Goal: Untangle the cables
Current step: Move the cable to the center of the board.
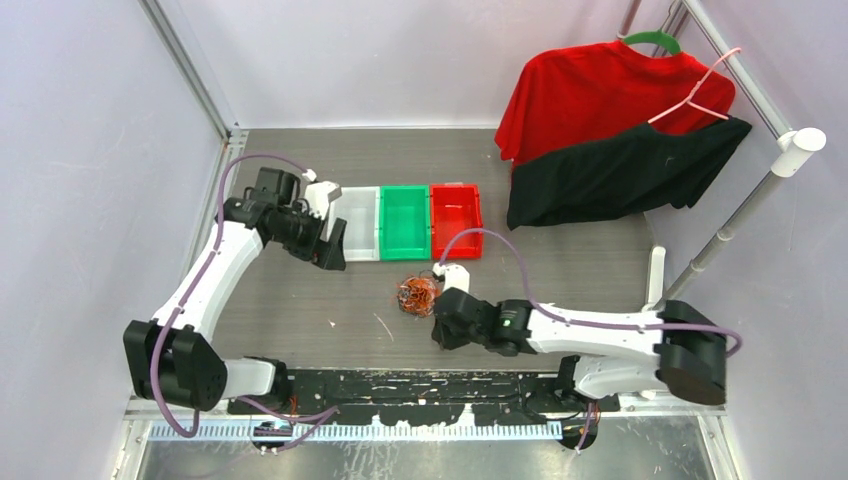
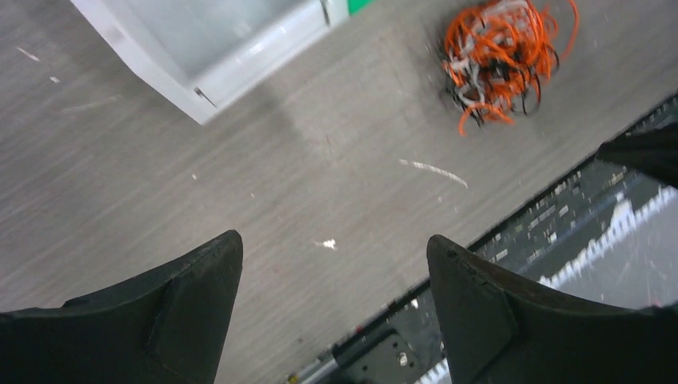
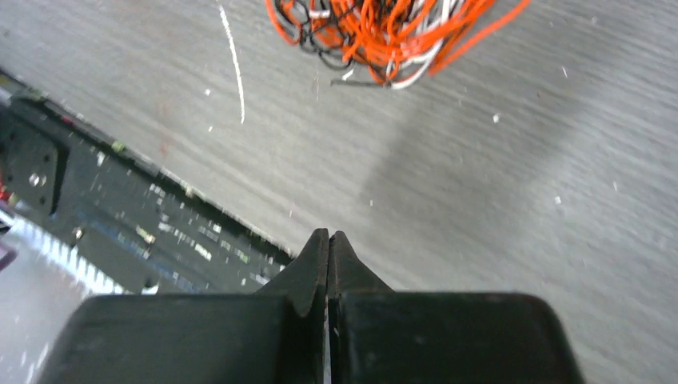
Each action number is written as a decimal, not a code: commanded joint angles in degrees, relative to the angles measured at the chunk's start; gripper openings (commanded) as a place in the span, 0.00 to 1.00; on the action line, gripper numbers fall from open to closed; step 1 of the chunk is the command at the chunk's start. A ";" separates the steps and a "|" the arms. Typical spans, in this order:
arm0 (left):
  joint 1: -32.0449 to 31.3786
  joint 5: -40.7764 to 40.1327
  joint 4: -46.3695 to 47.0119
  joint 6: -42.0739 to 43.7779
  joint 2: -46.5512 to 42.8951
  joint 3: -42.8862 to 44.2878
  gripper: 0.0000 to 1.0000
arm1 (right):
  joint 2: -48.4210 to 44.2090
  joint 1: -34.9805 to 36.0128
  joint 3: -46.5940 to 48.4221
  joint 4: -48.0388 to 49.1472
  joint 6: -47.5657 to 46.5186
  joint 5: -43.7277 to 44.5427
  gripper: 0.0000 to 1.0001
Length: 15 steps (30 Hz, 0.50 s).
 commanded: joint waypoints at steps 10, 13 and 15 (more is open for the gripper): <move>-0.04 5.85 -9.72 8.40 -5.07 2.08 0.84 | -8.08 -3.99 4.57 -7.69 0.19 9.52 0.70; -0.04 5.31 -11.19 8.85 -4.96 2.72 0.85 | -2.28 -9.95 5.46 -1.58 -1.79 7.73 0.70; 0.01 4.88 -11.49 9.41 -5.40 2.61 0.86 | 1.20 -13.14 5.10 3.04 -2.86 6.30 0.68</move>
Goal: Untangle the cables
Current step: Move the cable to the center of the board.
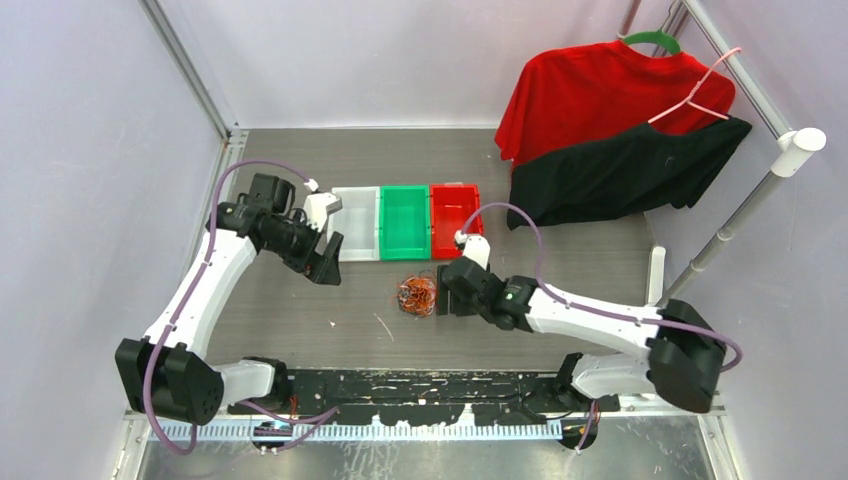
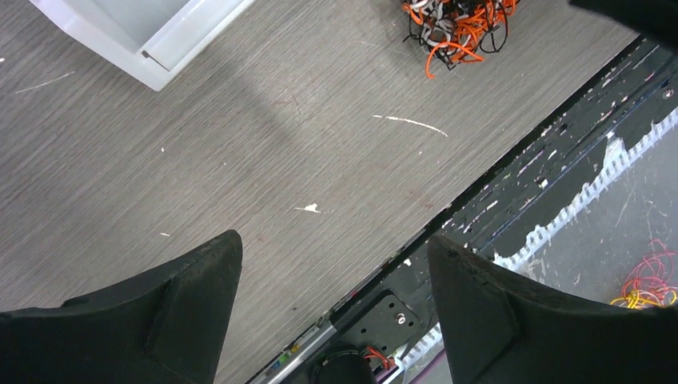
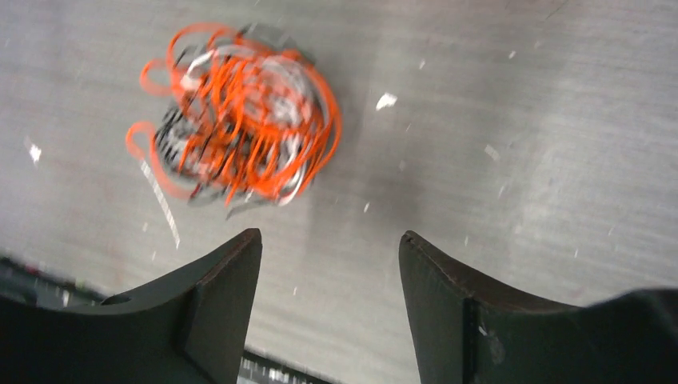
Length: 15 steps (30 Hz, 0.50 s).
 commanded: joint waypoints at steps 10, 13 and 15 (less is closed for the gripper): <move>-0.03 0.80 -0.17 1.02 -3.04 0.63 0.86 | 16.29 -8.03 2.30 24.18 -4.22 -10.22 0.29; -0.04 0.83 0.13 0.92 -3.10 0.53 0.86 | 14.38 -5.20 0.86 24.64 -3.41 -10.29 0.14; 0.00 1.35 0.29 0.93 -2.99 0.46 0.86 | 12.87 -2.27 -0.23 24.43 -2.95 -9.81 0.07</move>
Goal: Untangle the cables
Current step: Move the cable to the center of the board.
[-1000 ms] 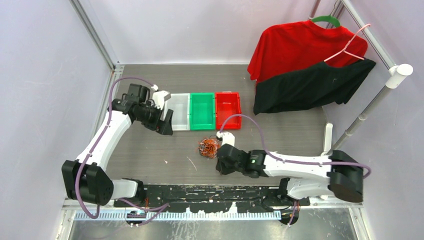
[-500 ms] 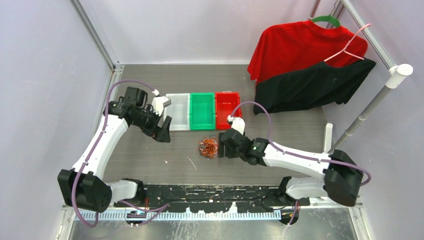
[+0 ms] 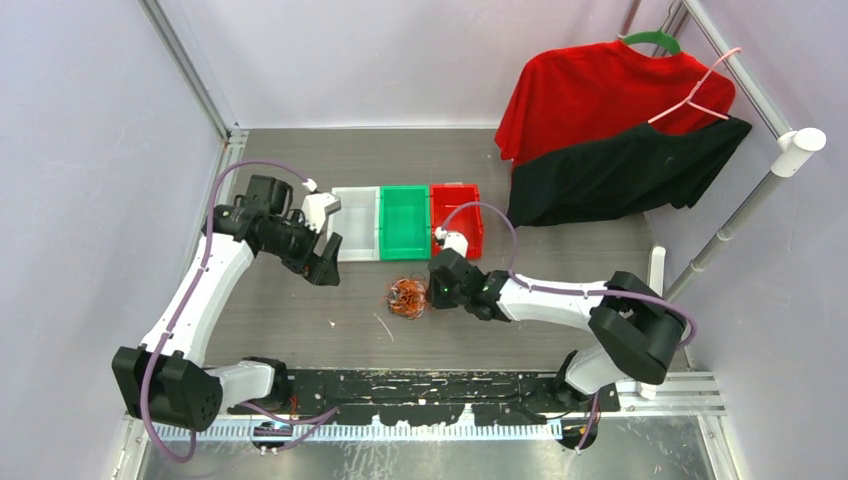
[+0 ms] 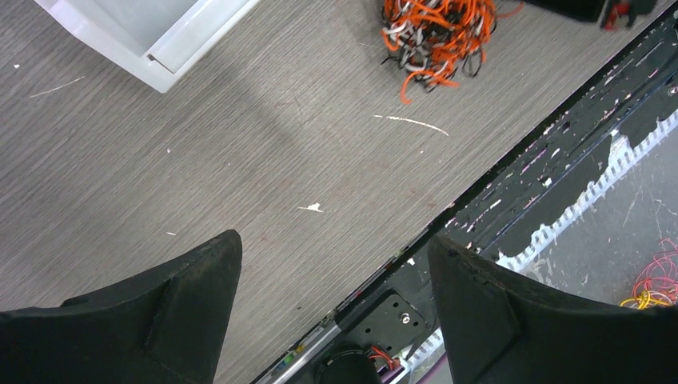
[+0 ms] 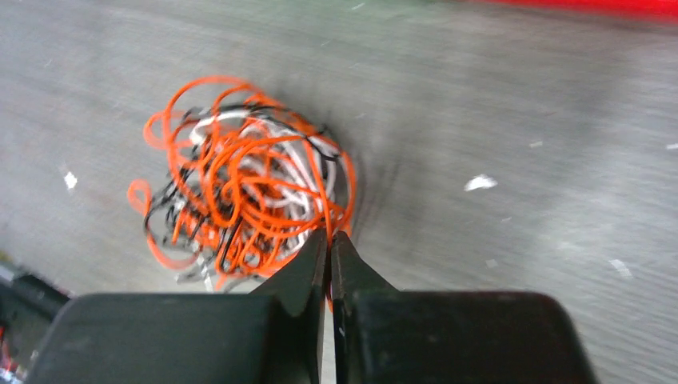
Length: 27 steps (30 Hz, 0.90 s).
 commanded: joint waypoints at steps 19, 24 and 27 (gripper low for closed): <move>-8.64 9.15 2.34 0.14 -4.78 -5.78 0.79 | -10.94 14.89 1.85 -3.92 1.68 -0.85 0.30; -10.69 7.39 3.22 -0.12 -2.01 -5.18 0.73 | -15.82 13.32 2.14 -11.64 1.11 1.75 0.65; -10.70 7.26 3.53 -0.13 -0.31 -4.36 0.69 | -19.35 9.01 3.00 -15.19 0.08 1.12 0.65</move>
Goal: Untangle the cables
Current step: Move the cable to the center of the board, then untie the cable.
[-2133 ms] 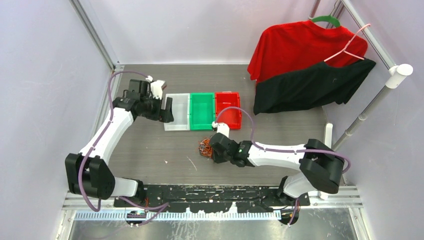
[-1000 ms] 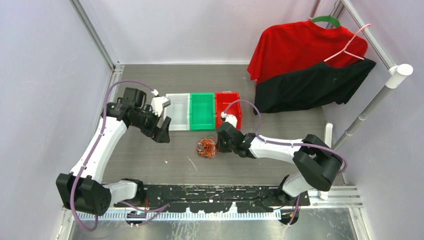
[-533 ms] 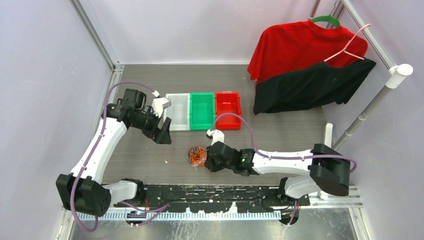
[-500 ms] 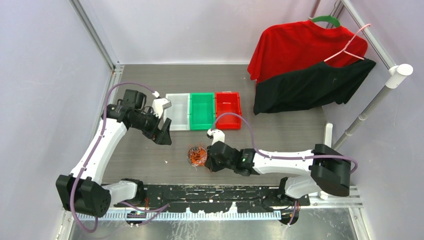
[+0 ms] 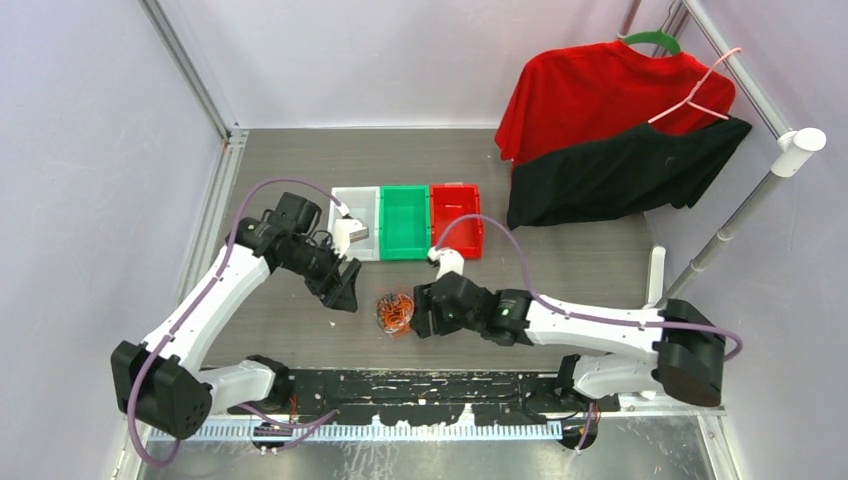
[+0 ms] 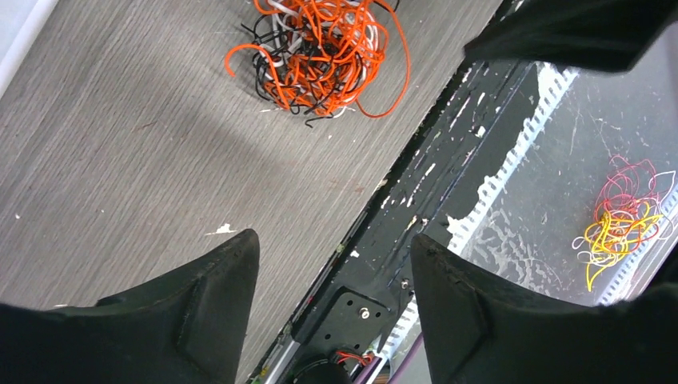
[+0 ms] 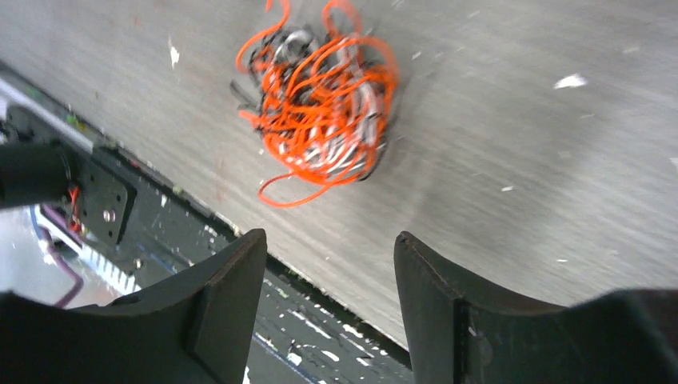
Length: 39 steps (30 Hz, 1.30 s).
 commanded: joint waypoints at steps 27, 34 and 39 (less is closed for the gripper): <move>-0.26 -3.09 1.85 0.32 1.06 2.46 0.60 | 12.28 -16.22 3.19 11.51 -3.79 -20.06 0.32; -0.25 -4.12 1.63 0.23 0.44 2.43 0.59 | 9.98 -16.21 2.48 10.41 -4.04 -18.06 0.01; -0.18 -4.57 -0.93 1.84 0.23 5.07 0.59 | 3.73 -16.21 5.33 5.91 -4.49 -19.76 0.01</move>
